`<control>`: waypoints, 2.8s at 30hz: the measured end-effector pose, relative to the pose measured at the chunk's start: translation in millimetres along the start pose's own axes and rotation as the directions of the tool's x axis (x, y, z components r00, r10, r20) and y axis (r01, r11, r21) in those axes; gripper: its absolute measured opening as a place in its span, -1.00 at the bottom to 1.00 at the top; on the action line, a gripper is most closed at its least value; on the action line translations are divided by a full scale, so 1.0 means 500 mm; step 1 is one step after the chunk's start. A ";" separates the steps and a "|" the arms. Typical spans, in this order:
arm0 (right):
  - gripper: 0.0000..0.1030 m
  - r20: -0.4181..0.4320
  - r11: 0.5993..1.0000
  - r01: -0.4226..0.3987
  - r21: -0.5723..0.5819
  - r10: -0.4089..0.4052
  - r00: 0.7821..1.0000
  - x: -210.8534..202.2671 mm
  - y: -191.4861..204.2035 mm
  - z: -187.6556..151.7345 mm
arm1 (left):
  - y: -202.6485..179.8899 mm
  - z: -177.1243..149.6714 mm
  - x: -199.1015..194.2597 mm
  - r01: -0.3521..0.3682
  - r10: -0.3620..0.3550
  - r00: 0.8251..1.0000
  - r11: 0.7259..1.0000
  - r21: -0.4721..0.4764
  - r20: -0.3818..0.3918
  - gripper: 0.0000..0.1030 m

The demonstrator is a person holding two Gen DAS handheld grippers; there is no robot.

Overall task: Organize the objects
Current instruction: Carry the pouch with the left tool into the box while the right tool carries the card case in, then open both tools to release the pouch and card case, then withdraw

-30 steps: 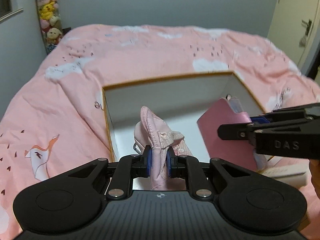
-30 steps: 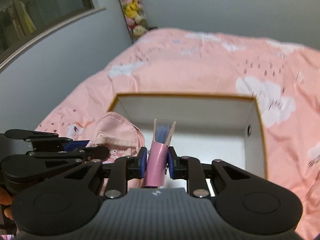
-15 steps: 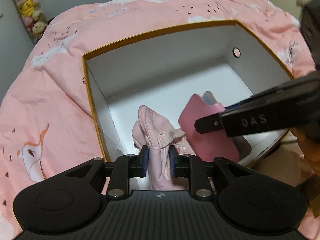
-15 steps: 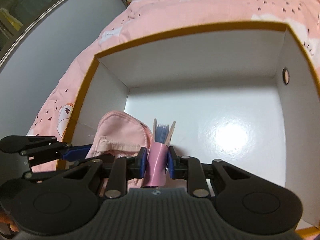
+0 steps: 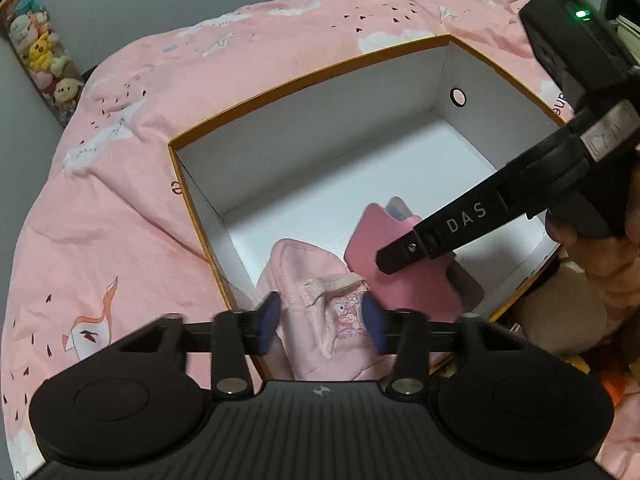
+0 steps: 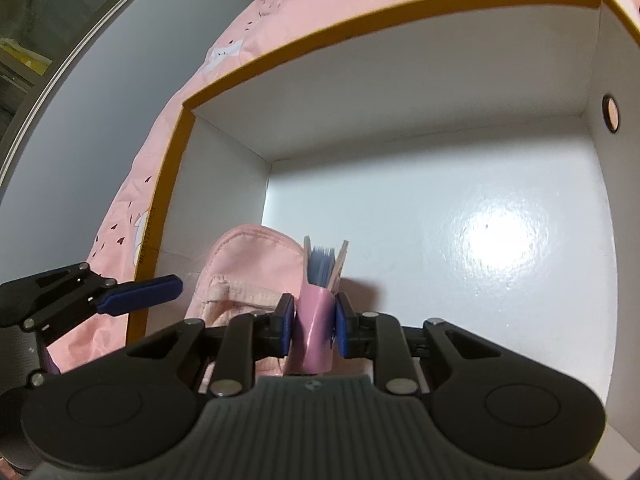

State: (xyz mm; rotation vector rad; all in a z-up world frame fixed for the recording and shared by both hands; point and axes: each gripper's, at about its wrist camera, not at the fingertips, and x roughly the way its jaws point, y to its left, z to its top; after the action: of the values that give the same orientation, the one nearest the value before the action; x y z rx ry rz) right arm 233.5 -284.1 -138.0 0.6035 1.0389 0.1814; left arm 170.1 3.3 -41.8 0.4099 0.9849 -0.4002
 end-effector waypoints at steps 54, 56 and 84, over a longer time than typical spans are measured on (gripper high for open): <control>-0.11 -0.209 0.923 0.228 -0.309 -0.300 0.931 0.088 0.032 0.046 | -0.037 0.022 0.104 -0.085 0.125 0.971 0.978 0.192 -0.206 -0.77; -0.10 -0.203 0.922 0.231 -0.311 -0.301 0.932 0.088 0.035 0.044 | -0.033 0.020 0.097 -0.080 0.117 0.975 0.979 0.189 -0.188 -0.73; 0.01 0.181 0.950 0.207 -0.234 -0.167 0.969 -0.178 0.144 -0.157 | -0.059 -0.108 -0.142 -0.101 0.140 0.985 0.945 -0.312 0.105 0.44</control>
State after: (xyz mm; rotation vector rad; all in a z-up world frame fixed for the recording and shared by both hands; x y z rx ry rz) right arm 131.3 -232.0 -59.9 0.2812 0.8950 0.0936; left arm 81.8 15.2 -11.6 0.1603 0.8763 -0.1550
